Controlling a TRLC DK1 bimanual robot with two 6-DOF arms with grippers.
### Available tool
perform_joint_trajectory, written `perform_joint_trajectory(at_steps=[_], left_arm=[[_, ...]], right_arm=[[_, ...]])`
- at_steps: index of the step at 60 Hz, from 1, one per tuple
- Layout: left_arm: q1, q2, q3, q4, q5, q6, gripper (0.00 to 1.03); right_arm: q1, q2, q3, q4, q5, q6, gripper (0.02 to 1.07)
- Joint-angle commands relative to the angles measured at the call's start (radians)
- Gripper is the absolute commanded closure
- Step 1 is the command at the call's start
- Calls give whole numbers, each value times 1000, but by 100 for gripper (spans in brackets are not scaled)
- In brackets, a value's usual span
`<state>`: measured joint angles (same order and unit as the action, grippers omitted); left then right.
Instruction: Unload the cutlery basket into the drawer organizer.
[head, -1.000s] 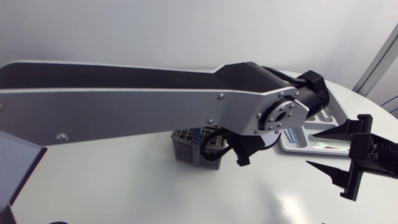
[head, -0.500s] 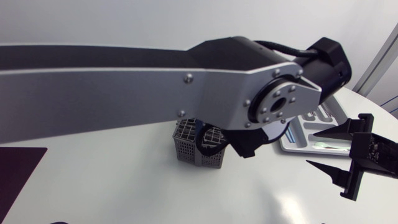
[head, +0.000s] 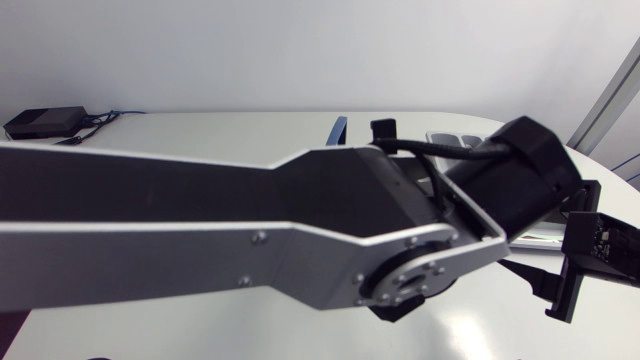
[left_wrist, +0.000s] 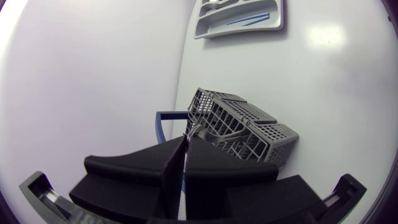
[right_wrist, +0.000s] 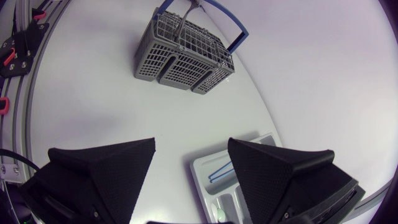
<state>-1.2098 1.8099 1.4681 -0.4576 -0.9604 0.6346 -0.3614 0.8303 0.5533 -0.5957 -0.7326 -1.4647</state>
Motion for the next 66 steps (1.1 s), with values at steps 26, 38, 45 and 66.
perform_joint_trajectory(at_steps=[26, 38, 45, 66], left_arm=[[-4, -100, -46, 106, -40, 129, 90], [18, -110, -49, 125, -31, 145, 90], [15, -103, -101, 149, -31, 149, 90], [19, -124, -101, 188, -21, 178, 89]], right_arm=[[13, -13, -23, -6, 7, 26, 23], [13, -23, -24, -7, 7, 29, 23], [13, -25, -26, -9, 10, 29, 23], [18, -25, -24, -7, 13, 29, 22]])
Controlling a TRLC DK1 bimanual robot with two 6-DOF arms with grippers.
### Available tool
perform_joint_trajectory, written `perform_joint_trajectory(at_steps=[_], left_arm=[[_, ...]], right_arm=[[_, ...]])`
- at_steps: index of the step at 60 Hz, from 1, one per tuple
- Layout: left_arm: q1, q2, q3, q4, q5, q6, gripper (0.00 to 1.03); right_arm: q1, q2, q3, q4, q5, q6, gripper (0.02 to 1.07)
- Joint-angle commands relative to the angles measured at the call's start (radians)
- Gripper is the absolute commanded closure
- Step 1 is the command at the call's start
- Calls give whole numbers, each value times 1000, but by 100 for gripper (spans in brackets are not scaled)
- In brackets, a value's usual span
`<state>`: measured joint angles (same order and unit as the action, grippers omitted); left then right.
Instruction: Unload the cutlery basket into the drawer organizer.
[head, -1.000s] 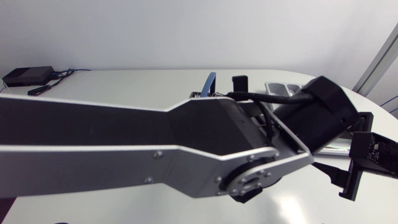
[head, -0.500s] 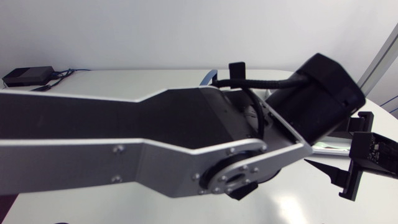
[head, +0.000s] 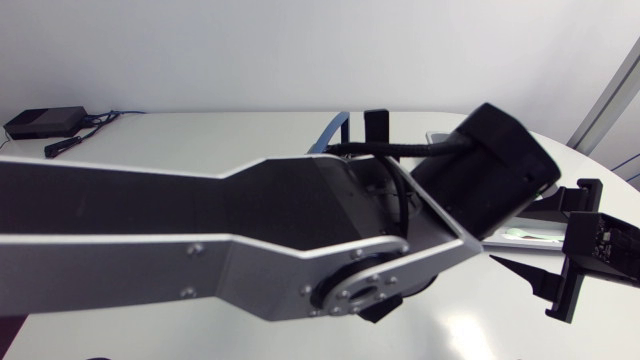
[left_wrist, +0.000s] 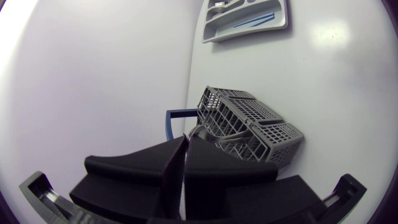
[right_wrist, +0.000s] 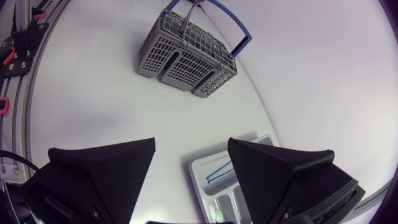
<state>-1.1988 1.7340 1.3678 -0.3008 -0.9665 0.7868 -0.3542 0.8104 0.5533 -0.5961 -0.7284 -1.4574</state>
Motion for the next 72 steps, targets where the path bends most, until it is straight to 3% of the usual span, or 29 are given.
perform_joint_trajectory(at_steps=[1, 20, 39, 44, 72], left_arm=[[8, -48, -3, 32, -15, 25, 89], [5, -27, -26, 40, -15, 20, 88], [18, -57, 13, 37, 5, 19, 61], [22, -73, 22, 32, 6, 19, 50], [58, -88, 48, -81, 103, -61, 47]], right_arm=[[11, -5, -26, -7, 9, 22, 23], [14, -5, -20, -7, 14, 23, 22], [23, -4, -7, -10, 15, 35, 22], [29, -4, -1, -11, 15, 48, 22], [152, 56, 86, 9, 30, 273, 21]])
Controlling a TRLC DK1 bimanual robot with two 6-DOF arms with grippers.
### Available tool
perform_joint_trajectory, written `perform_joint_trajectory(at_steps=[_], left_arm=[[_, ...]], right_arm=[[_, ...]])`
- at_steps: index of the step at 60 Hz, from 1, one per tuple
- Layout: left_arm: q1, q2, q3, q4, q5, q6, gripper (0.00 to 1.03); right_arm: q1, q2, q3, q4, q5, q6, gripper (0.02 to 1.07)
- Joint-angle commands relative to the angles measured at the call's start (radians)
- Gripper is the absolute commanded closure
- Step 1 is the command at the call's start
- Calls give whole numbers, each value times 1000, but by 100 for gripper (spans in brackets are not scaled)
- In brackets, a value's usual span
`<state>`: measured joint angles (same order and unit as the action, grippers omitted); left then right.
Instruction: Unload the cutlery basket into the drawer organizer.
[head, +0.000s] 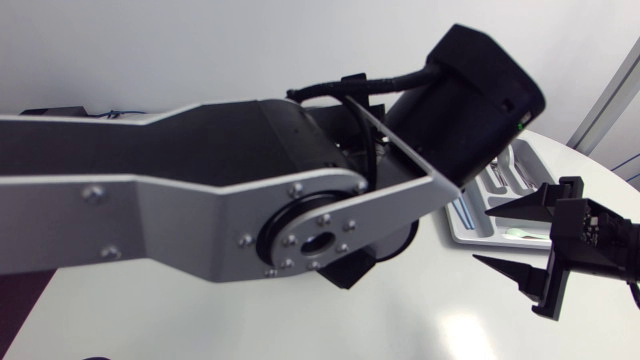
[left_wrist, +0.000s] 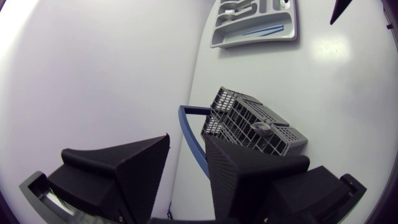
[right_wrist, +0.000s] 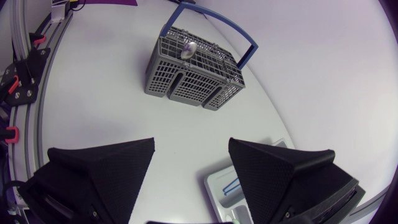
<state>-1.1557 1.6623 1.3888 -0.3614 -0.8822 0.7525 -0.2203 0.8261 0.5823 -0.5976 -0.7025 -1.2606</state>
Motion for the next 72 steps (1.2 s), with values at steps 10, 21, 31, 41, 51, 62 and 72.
perform_joint_trajectory(at_steps=[10, 21, 31, 41, 51, 62, 72], left_arm=[[59, 30, 127, -157, 147, -74, 46], [94, 82, 193, -240, 253, -74, 44], [143, 157, 342, -399, 410, -90, 37], [194, 295, 641, -715, 657, -352, 38], [212, 367, 727, -817, 733, -530, 38], [234, 369, 691, -824, 792, -677, 38], [246, 364, 662, -812, 815, -710, 37]], right_arm=[[62, 64, 91, 22, 8, 185, 20], [105, 61, 77, 39, 11, 250, 20], [108, 48, 53, 48, 14, 248, 20], [105, 34, 36, 50, 15, 240, 20], [102, 30, 25, 55, 14, 234, 18], [102, 10, 19, 58, 15, 234, 18], [102, -18, 16, 47, 15, 234, 18]])
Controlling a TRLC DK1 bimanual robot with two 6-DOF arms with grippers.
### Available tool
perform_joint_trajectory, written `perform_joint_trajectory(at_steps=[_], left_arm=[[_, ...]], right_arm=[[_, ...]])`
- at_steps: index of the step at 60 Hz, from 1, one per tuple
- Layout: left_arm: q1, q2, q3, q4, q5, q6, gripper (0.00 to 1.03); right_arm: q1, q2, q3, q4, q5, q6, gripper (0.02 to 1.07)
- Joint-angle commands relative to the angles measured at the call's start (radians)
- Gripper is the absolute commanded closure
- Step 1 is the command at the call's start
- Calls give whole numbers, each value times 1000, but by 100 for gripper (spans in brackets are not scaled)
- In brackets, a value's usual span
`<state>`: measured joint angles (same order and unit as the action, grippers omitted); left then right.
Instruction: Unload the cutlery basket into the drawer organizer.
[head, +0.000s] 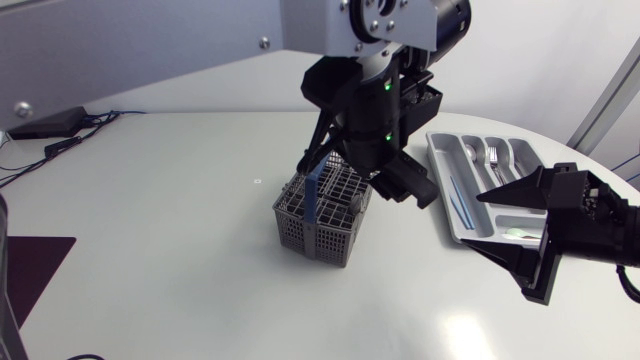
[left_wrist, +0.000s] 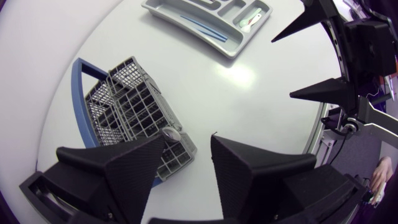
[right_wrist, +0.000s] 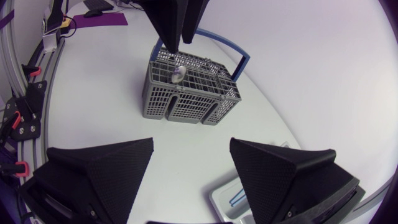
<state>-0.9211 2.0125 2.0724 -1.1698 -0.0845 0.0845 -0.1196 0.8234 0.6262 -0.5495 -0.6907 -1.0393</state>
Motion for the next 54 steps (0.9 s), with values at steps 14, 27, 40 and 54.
perform_joint_trajectory(at_steps=[14, 27, 40, 54], left_arm=[[21, -1, -18, 13, 61, -37, 4], [41, -8, 20, 15, 129, -111, 4], [37, 29, 89, -54, 89, -138, 4], [34, 63, 97, -99, -34, -241, 4]], right_arm=[[1, -30, -28, -9, 5, 13, 18], [5, -43, -22, -21, 5, 16, 18], [5, -61, -22, -33, 11, 15, 18], [6, -75, -20, -49, 11, 8, 18]])
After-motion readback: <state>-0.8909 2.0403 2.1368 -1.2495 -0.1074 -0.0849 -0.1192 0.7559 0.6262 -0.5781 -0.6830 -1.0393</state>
